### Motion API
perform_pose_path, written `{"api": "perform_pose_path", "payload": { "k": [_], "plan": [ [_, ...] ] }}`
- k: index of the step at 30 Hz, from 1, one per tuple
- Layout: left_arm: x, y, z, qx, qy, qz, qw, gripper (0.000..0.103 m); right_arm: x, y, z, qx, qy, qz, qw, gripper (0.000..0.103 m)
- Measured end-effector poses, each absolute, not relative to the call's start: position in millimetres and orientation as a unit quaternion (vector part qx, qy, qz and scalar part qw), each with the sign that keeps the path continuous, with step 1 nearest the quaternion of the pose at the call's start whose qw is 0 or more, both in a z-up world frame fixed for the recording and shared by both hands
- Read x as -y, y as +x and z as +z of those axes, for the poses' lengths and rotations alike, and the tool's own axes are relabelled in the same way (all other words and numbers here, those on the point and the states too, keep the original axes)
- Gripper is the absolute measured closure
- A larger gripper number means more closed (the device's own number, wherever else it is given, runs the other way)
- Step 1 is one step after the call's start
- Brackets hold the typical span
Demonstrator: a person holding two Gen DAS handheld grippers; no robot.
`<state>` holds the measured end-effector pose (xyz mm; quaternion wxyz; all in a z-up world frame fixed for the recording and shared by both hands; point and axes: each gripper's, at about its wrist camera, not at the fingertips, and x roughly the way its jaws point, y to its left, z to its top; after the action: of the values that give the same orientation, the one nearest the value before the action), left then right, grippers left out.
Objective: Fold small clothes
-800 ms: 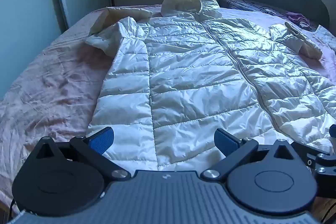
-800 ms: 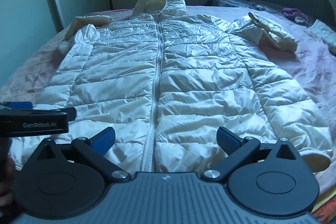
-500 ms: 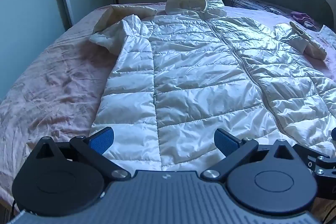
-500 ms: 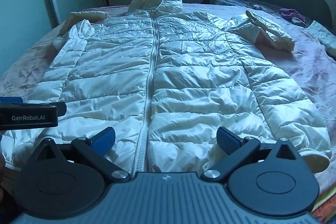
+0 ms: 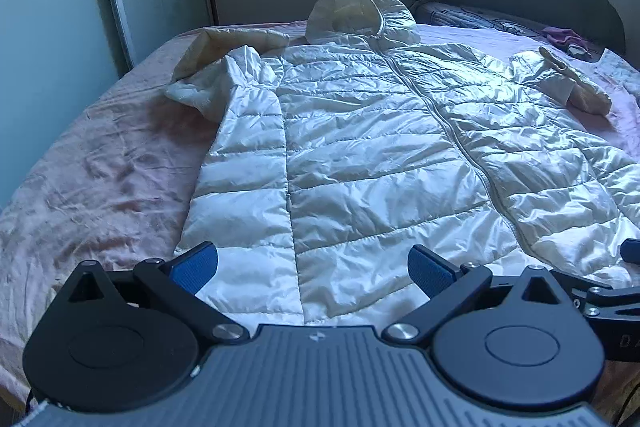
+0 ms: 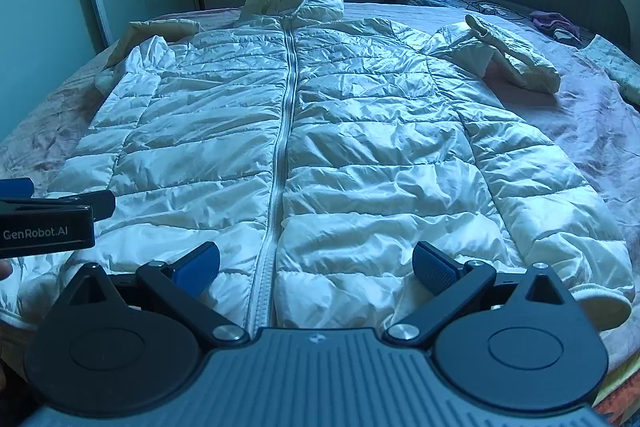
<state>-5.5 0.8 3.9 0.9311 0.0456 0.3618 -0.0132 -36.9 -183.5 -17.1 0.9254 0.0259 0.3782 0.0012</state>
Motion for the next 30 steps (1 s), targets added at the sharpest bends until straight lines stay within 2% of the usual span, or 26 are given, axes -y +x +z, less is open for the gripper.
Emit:
{"api": "perform_pose_path", "payload": {
  "k": [30],
  "plan": [
    [-4.4, -5.2, 3.2, -0.352, 0.046, 0.004, 0.935, 0.000, 184.3, -31.5, -21.2, -0.383, 0.028, 0.001, 0.923, 0.000]
  ]
}}
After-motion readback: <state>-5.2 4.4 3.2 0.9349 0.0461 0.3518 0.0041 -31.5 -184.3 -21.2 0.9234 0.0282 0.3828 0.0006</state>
